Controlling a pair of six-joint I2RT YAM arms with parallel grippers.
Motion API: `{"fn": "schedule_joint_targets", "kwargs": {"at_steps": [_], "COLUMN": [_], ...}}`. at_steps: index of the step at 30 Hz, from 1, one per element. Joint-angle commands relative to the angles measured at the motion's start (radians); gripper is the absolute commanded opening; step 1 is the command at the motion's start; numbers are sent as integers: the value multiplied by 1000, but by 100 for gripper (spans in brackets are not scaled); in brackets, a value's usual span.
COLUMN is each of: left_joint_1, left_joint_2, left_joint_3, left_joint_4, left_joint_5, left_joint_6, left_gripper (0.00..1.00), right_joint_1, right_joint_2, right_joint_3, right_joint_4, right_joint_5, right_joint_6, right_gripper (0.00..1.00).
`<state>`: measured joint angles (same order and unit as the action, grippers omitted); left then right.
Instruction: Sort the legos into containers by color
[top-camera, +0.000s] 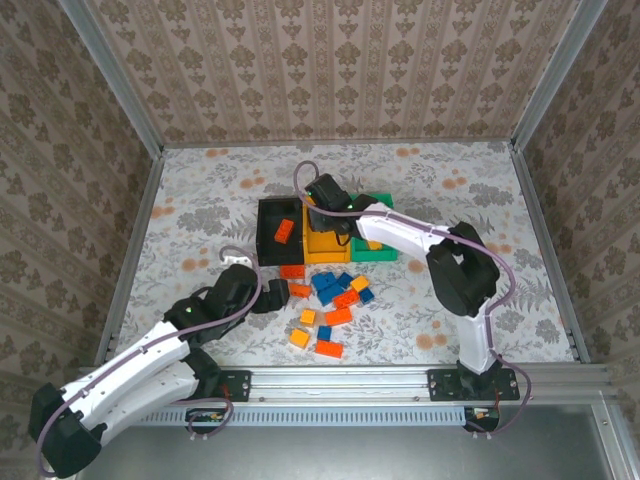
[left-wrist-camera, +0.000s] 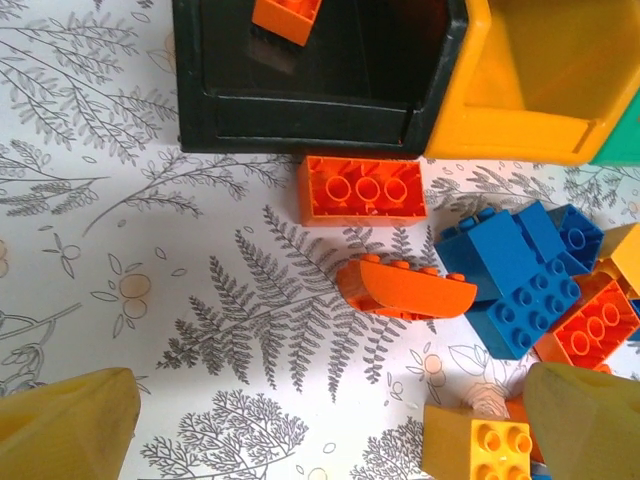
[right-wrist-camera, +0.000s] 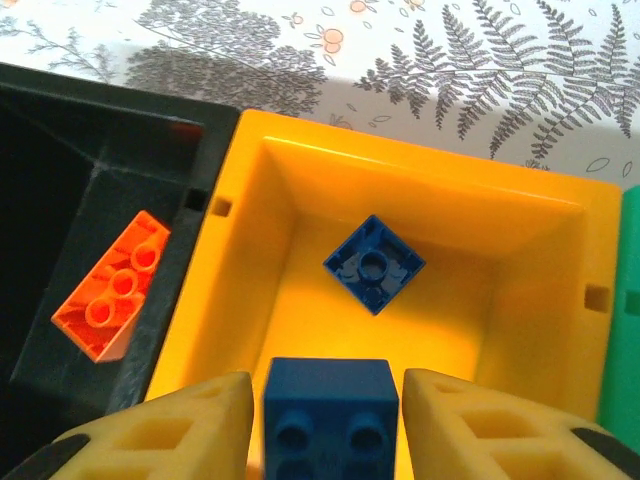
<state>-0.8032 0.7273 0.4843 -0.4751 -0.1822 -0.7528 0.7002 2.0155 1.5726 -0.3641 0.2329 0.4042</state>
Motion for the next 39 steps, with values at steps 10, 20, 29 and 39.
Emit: {"fn": "schedule_joint_targets", "kwargs": {"at_steps": [10, 20, 29, 39], "left_joint_1": [-67, -254, -280, -284], "left_joint_2": [137, 417, 604, 670], "left_joint_3": [39, 163, 210, 221], "left_joint_4": [59, 38, 57, 86], "left_joint_5": [117, 104, 86, 107], "left_joint_6": [84, 168, 163, 153], "left_gripper": [100, 85, 67, 40], "right_joint_1": [-6, -8, -11, -13], "right_joint_2": [-99, -358, -549, -691], "right_joint_3": [-58, -379, -537, -615], "right_joint_4": [20, 104, 125, 117], "right_joint_5": [-9, -6, 11, 38], "right_joint_6": [60, 131, 155, 162], "right_gripper": [71, 73, 74, 74]}}
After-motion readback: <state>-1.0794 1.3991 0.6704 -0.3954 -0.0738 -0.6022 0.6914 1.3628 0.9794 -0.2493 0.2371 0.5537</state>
